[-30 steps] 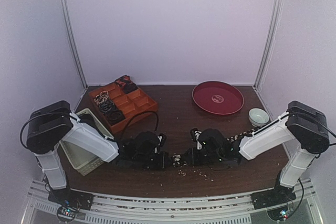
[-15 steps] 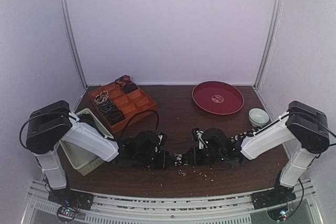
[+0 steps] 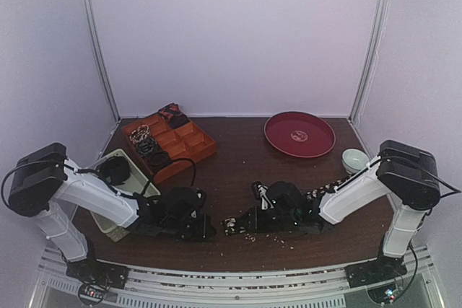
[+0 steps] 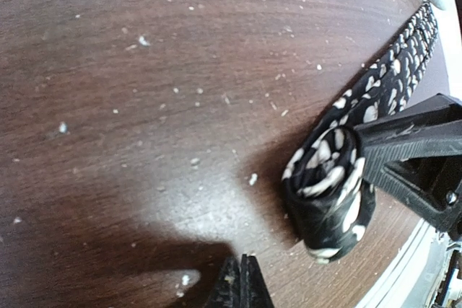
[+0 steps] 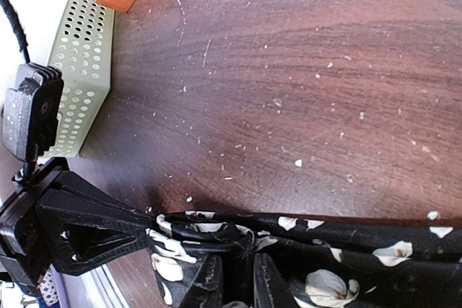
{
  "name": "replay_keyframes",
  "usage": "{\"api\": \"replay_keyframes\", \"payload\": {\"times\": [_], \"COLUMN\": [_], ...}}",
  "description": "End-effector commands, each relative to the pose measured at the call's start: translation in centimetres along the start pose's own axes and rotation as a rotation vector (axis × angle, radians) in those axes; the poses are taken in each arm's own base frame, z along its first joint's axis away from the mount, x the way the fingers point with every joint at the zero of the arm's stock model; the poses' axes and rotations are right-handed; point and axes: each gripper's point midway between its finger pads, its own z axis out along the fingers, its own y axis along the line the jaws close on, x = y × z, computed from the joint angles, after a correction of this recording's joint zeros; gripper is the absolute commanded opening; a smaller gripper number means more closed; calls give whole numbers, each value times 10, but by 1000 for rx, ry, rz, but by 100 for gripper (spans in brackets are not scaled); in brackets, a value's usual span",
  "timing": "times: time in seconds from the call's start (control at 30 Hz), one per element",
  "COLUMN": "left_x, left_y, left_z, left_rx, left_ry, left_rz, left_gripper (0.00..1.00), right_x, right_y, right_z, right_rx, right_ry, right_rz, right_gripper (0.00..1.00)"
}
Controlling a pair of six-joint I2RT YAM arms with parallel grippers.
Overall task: Roll the ties
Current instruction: Roll the tie at the center of the board.
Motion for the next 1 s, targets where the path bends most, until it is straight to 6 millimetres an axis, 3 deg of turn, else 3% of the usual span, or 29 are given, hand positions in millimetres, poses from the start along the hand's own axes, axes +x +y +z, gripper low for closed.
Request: {"api": "replay_keyframes", "payload": {"times": [0.0, 0.2, 0.43, 0.97], "left_x": [-1, -7, -13, -19], "left_y": [-8, -24, -45, -64], "left_z": [7, 17, 13, 15], "left_rx": [54, 109, 203, 274], "left_ry": [-28, -37, -59, -63], "left_rz": [-3, 29, 33, 13], "left_gripper": [0, 0, 0, 0], "right_x": [18, 14, 11, 1], "right_y": [-12, -22, -24, -37], "right_z": [4, -2, -4, -15], "right_rx": [39, 96, 104, 98], "right_ry": [61, 49, 53, 26], "right_rz": [30, -13, -41, -39], "right_gripper": [17, 20, 23, 24]}}
